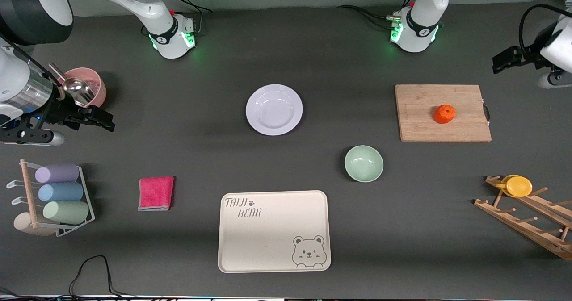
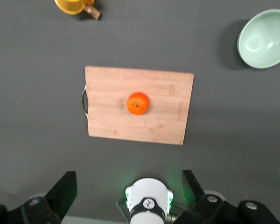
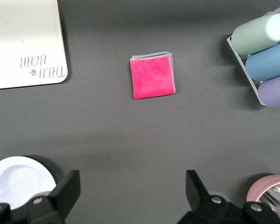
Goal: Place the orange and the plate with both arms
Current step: 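Move the left gripper toward the orange on the cutting board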
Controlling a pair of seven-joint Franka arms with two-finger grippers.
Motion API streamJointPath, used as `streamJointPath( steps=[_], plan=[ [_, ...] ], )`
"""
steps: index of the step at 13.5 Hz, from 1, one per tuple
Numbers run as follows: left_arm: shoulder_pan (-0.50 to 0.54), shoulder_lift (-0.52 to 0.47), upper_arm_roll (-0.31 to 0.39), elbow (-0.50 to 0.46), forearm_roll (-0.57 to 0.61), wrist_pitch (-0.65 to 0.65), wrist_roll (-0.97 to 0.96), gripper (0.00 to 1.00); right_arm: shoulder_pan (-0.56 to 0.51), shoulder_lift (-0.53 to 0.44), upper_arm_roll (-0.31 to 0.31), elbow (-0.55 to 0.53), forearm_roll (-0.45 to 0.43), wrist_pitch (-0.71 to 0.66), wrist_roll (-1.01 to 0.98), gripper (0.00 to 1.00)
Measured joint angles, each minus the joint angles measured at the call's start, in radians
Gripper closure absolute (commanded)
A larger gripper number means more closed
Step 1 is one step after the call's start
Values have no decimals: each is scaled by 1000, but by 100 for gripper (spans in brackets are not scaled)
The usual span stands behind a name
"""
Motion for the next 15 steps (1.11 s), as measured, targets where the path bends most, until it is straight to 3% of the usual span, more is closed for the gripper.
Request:
streamJointPath(
  steps=[5,8,10,15],
  plan=[
    [1,-250,34,-215,0,-12,0,0,0,27,-13,0,40,-97,-4,0],
    [2,-280,50,-254,0,-5,0,0,1,37,-77,-35,254,-145,-5,0],
    [2,-273,55,-289,0,20,0,0,-2,39,-108,-50,351,-154,-10,0],
    [2,-259,71,-483,0,235,0,0,8,40,-108,-94,580,-150,-10,0]
  ],
)
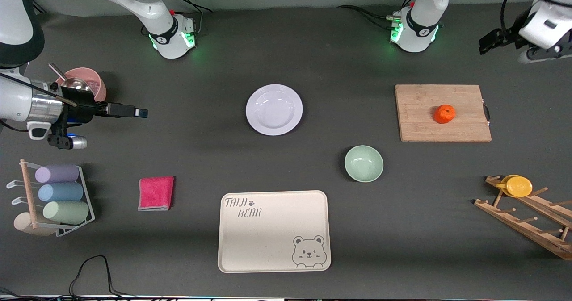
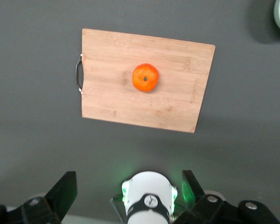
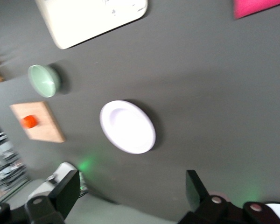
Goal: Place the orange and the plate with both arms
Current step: 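Move the left gripper toward the orange on the cutting board, then lower the left gripper and grasp the orange on the board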
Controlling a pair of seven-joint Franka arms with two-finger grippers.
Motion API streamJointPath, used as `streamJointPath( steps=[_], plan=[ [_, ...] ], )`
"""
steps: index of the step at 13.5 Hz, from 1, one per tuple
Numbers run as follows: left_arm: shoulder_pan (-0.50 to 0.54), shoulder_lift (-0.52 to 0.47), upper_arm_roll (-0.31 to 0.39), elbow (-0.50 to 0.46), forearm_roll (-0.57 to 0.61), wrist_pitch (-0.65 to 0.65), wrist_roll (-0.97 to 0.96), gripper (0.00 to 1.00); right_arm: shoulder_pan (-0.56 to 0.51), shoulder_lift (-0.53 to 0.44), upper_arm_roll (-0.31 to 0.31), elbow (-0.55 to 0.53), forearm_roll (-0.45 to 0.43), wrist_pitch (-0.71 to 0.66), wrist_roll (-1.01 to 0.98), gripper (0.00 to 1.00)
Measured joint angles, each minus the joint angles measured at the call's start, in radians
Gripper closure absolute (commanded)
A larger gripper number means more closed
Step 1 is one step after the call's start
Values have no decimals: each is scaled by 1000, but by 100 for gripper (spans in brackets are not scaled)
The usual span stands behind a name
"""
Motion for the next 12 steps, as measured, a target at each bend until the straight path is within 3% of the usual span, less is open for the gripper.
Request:
streamJointPath(
  steps=[5,12],
  plan=[
    [0,60,0,-224,0,304,0,0,2,13,0,-104,44,51,-66,0],
    [30,288,5,-388,1,754,0,0,90,161,6,-182,138,80,-95,0]
  ],
)
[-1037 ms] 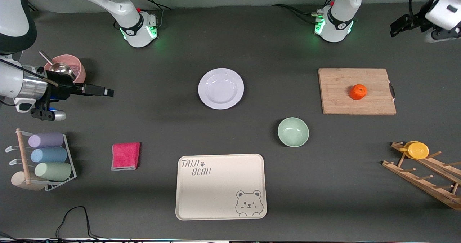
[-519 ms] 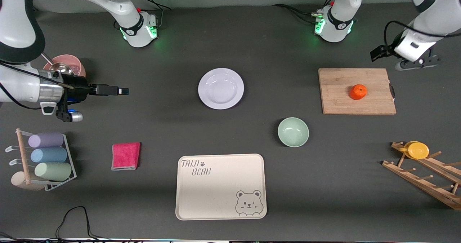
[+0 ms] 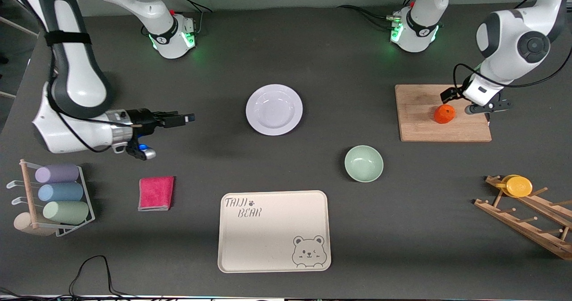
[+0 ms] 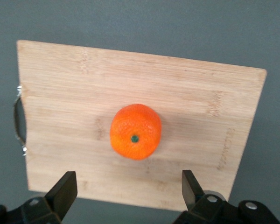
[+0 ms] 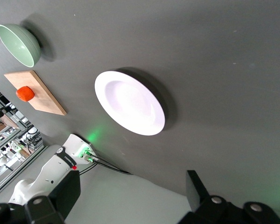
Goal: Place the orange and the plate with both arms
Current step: 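Lower the left gripper and grasp the orange on the board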
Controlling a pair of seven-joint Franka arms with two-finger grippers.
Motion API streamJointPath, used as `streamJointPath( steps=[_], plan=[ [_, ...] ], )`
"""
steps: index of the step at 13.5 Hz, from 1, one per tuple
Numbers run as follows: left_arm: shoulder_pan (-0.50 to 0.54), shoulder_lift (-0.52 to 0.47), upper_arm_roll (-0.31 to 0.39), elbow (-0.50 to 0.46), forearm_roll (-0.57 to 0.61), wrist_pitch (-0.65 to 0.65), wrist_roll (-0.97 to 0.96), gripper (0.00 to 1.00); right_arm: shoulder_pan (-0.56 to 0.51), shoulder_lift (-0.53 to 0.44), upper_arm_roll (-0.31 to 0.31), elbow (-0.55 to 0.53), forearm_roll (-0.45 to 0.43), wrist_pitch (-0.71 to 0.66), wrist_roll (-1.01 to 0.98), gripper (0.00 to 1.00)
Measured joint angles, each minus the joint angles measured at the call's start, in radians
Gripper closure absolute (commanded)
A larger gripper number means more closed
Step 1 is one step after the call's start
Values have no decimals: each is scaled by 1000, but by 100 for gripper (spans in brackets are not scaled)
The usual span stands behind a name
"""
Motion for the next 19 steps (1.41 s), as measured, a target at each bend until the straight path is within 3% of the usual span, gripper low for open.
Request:
streamJointPath(
  steps=[6,11,12,13,16,19],
  plan=[
    [12,137,0,-74,0,269,0,0,10,29,1,-4,57,40,-186,0],
    [12,182,0,-78,0,325,-1,1,13,46,1,-41,122,93,-236,0],
    [12,182,0,-78,0,325,-1,62,15,43,1,-61,156,118,-244,0],
    [12,182,0,-78,0,326,-1,100,19,38,1,-88,199,144,-263,0],
    [12,182,0,-78,0,326,-1,100,29,3,1,-181,285,231,-315,0],
    [12,180,0,-78,0,327,-1,100,30,-35,0,-232,311,267,-322,0]
  ],
)
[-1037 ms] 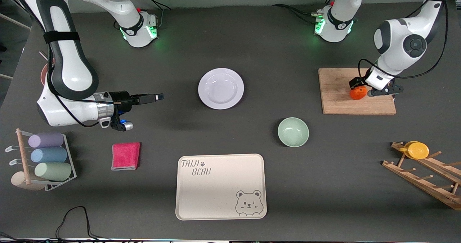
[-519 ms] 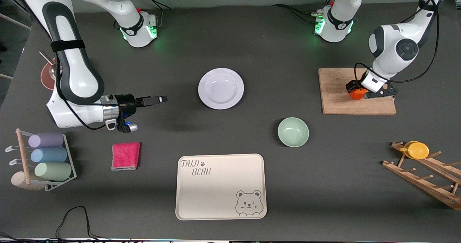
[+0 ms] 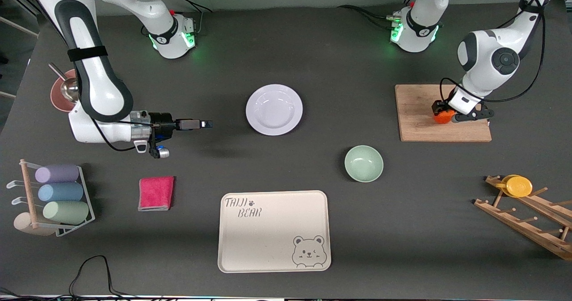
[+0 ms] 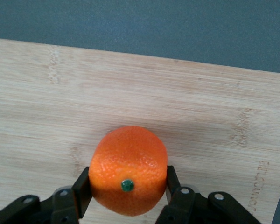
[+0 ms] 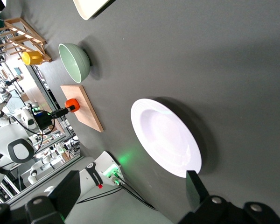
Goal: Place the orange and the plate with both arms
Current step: 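Lower the left gripper and grasp the orange on the board, then lift the orange with the left gripper and carry it over the plate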
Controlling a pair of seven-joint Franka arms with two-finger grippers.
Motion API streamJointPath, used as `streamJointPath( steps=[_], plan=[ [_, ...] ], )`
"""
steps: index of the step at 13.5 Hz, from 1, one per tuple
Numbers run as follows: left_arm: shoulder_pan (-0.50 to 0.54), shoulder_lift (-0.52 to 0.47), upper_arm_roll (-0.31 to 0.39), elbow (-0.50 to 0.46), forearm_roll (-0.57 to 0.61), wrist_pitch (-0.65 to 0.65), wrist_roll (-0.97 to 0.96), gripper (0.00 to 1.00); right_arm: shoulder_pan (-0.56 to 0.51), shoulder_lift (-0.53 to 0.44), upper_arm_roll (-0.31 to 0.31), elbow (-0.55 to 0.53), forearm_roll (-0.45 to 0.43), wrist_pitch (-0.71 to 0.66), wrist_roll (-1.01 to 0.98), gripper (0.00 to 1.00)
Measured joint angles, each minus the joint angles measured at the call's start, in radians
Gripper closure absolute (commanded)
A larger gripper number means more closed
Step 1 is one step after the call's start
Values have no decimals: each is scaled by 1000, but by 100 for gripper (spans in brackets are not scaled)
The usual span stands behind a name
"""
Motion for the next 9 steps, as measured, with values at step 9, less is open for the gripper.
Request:
streamJointPath(
  steps=[9],
  plan=[
    [0,-163,-1,88,2,-303,2,100,0,-12,-2,-125,183,49,-238,0]
  ],
)
